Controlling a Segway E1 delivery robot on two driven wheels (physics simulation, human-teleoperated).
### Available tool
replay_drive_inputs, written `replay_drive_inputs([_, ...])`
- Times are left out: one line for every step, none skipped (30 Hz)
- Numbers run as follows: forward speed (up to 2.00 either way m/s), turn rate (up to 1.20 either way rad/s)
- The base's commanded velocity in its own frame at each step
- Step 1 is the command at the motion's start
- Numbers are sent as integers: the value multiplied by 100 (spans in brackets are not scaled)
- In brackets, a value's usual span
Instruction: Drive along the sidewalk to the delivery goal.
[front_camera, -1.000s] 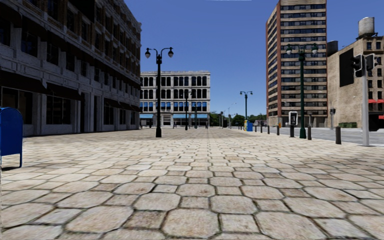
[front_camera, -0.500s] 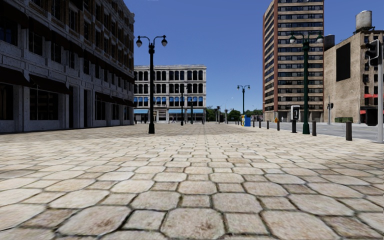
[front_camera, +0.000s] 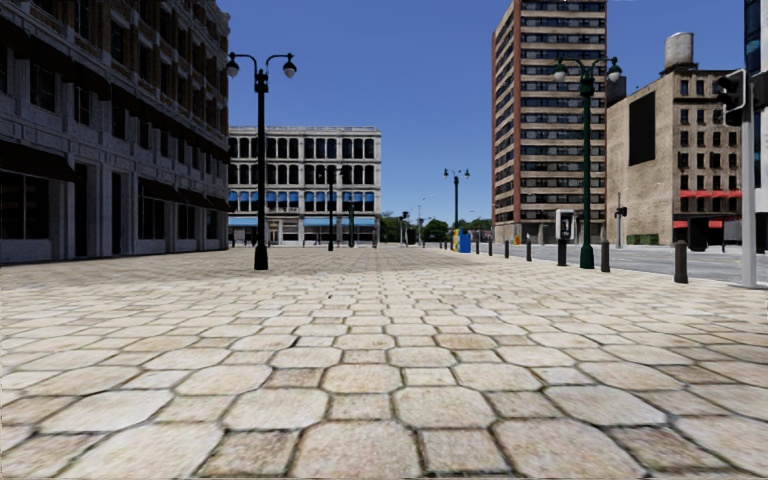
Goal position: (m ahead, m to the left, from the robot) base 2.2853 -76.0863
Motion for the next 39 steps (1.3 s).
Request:
replay_drive_inputs([157,-33])
replay_drive_inputs([156,-34])
replay_drive_inputs([156,-35])
replay_drive_inputs([155,-35])
replay_drive_inputs([155,-36])
replay_drive_inputs([153,-38])
replay_drive_inputs([153,-39])
replay_drive_inputs([153,-40])
replay_drive_inputs([152,-40])
replay_drive_inputs([152,-40])
replay_drive_inputs([152,-40])
replay_drive_inputs([152,-40])
replay_drive_inputs([152,-40])
replay_drive_inputs([152,-40])
replay_drive_inputs([150,-41])
replay_drive_inputs([148,-42])
replay_drive_inputs([146,-42])
replay_drive_inputs([146,-42])
replay_drive_inputs([145,-42])
replay_drive_inputs([145,-42])
replay_drive_inputs([145,-42])
replay_drive_inputs([144,-42])
replay_drive_inputs([143,-42])
replay_drive_inputs([143,-43])
replay_drive_inputs([142,-43])
replay_drive_inputs([142,-45])
replay_drive_inputs([142,-48])
replay_drive_inputs([142,-48])
replay_drive_inputs([142,-49])
replay_drive_inputs([142,-50])
replay_drive_inputs([142,-50])
replay_drive_inputs([142,-50])
replay_drive_inputs([142,-50])
replay_drive_inputs([142,-50])
replay_drive_inputs([142,-51])
replay_drive_inputs([142,-51])
replay_drive_inputs([142,-51])
replay_drive_inputs([142,-51])
replay_drive_inputs([142,-51])
